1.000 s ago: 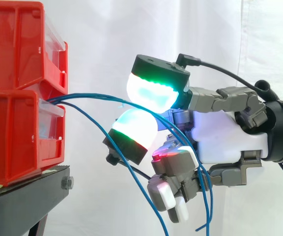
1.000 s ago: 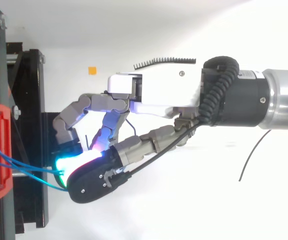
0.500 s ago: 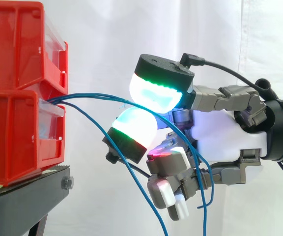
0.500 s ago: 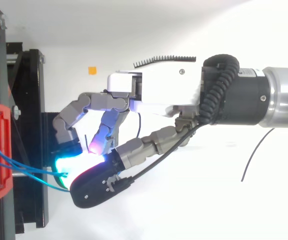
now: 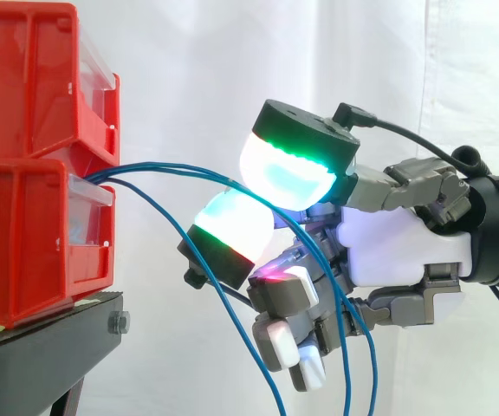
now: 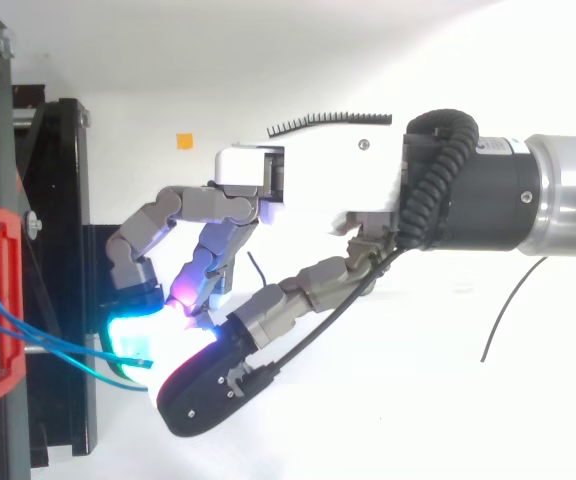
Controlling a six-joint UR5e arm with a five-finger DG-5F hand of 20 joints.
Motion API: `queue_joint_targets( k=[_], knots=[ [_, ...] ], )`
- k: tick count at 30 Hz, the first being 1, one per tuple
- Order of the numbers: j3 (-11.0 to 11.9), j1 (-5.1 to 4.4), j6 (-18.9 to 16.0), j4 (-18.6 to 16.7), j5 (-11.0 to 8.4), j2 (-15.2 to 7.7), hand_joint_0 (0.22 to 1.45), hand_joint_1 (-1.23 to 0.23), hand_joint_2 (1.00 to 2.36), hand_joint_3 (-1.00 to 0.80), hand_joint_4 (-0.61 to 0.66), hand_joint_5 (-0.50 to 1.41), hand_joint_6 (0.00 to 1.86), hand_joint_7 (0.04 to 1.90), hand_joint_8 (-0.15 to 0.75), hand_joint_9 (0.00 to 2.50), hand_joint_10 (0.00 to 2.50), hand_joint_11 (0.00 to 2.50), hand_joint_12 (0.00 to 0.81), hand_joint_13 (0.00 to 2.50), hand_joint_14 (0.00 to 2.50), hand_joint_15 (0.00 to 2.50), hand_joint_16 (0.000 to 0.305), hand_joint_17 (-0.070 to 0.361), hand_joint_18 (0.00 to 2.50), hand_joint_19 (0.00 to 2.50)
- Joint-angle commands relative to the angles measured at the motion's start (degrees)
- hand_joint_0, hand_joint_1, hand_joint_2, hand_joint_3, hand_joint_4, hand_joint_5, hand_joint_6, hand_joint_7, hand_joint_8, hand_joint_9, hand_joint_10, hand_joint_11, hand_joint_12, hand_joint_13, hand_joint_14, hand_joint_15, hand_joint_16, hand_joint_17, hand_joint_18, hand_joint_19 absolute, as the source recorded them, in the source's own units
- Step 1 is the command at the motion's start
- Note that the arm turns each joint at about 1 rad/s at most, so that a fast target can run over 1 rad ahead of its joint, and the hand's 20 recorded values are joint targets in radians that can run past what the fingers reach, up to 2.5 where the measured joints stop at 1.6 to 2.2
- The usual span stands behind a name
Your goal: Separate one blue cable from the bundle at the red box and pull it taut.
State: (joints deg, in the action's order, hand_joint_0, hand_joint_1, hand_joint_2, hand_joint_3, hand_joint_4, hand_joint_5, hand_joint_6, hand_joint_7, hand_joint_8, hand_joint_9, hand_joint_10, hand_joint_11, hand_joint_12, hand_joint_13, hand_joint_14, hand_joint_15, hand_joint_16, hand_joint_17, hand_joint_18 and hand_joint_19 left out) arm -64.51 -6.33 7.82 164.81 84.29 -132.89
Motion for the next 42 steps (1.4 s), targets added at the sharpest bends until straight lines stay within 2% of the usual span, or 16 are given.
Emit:
queue_joint_targets(
  k=[1, 3, 7, 15, 19, 27, 32, 34, 38, 40, 42],
  knots=[
    [0.00, 0.00, 0.00, -0.01, 0.00, 0.00, 0.78, -0.90, 1.00, -0.50, -0.04, -0.21, 0.87, 1.09, 0.269, 0.98, 0.03, 1.12, 0.344, 0.90, 0.02, 0.62, 0.044, 0.099, 0.82, 0.63],
    [0.00, 0.00, 0.00, -0.01, 0.00, 0.00, 0.81, -0.94, 1.00, -0.50, -0.02, -0.22, 0.88, 1.08, 0.247, 0.85, 0.03, 1.09, 0.341, 0.82, 0.02, 0.61, 0.045, 0.102, 0.79, 0.59],
    [0.00, -0.09, 0.00, -0.19, 0.00, 0.00, 0.80, -0.96, 1.00, -0.50, -0.03, -0.23, 0.88, 1.08, 0.233, 0.80, 0.03, 1.08, 0.342, 0.77, 0.02, 0.59, 0.047, 0.106, 0.78, 0.57],
    [0.09, -0.09, 0.00, -0.19, 0.00, 0.00, 0.62, -0.99, 1.00, -0.50, 0.00, -0.21, 0.87, 1.06, 0.261, 0.89, 0.03, 1.11, 0.345, 0.82, 0.02, 0.61, 0.046, 0.104, 0.80, 0.62],
    [0.09, -0.09, 0.00, -0.19, 0.00, 0.00, 0.54, -0.86, 1.00, -0.50, 0.01, -0.17, 0.84, 1.07, 0.290, 0.99, 0.03, 1.14, 0.361, 0.87, 0.02, 0.62, 0.047, 0.105, 0.83, 0.66],
    [0.09, -0.18, 0.00, -0.27, 0.00, 0.00, 0.60, -0.68, 1.00, -0.50, -0.03, -0.10, 0.69, 1.25, 0.280, 1.08, 0.03, 1.09, 0.348, 0.89, 0.02, 0.63, 0.043, 0.096, 0.83, 0.72],
    [0.09, -0.18, 0.00, -0.36, 0.00, 0.00, 0.55, -0.54, 1.00, -0.50, -0.02, -0.07, 0.61, 1.37, 0.285, 1.12, 0.03, 1.05, 0.360, 0.91, 0.02, 0.63, 0.045, 0.101, 0.84, 0.74],
    [0.18, -0.26, 0.00, -0.36, 0.00, 0.00, 0.54, -0.53, 1.00, -0.50, -0.01, -0.07, 0.60, 1.38, 0.294, 1.13, 0.03, 1.05, 0.365, 0.91, 0.02, 0.63, 0.046, 0.103, 0.85, 0.74],
    [0.09, -0.26, 0.00, -0.36, 0.00, -0.09, 0.51, -0.62, 1.00, -0.50, 0.01, -0.08, 0.63, 1.33, 0.309, 1.15, 0.03, 1.07, 0.378, 0.94, 0.02, 0.63, 0.048, 0.108, 0.87, 0.72],
    [0.18, -0.35, 0.00, -0.36, 0.00, 0.00, 0.50, -0.76, 1.00, -0.50, 0.03, -0.09, 0.70, 1.25, 0.309, 1.17, 0.03, 1.11, 0.374, 0.96, 0.02, 0.64, 0.049, 0.110, 0.88, 0.72],
    [0.18, -0.35, 0.00, -0.36, -0.09, 0.00, 0.50, -0.81, 1.00, -0.50, 0.03, -0.11, 0.72, 1.23, 0.309, 1.17, 0.03, 1.13, 0.372, 0.96, 0.02, 0.63, 0.048, 0.109, 0.88, 0.71]
  ],
)
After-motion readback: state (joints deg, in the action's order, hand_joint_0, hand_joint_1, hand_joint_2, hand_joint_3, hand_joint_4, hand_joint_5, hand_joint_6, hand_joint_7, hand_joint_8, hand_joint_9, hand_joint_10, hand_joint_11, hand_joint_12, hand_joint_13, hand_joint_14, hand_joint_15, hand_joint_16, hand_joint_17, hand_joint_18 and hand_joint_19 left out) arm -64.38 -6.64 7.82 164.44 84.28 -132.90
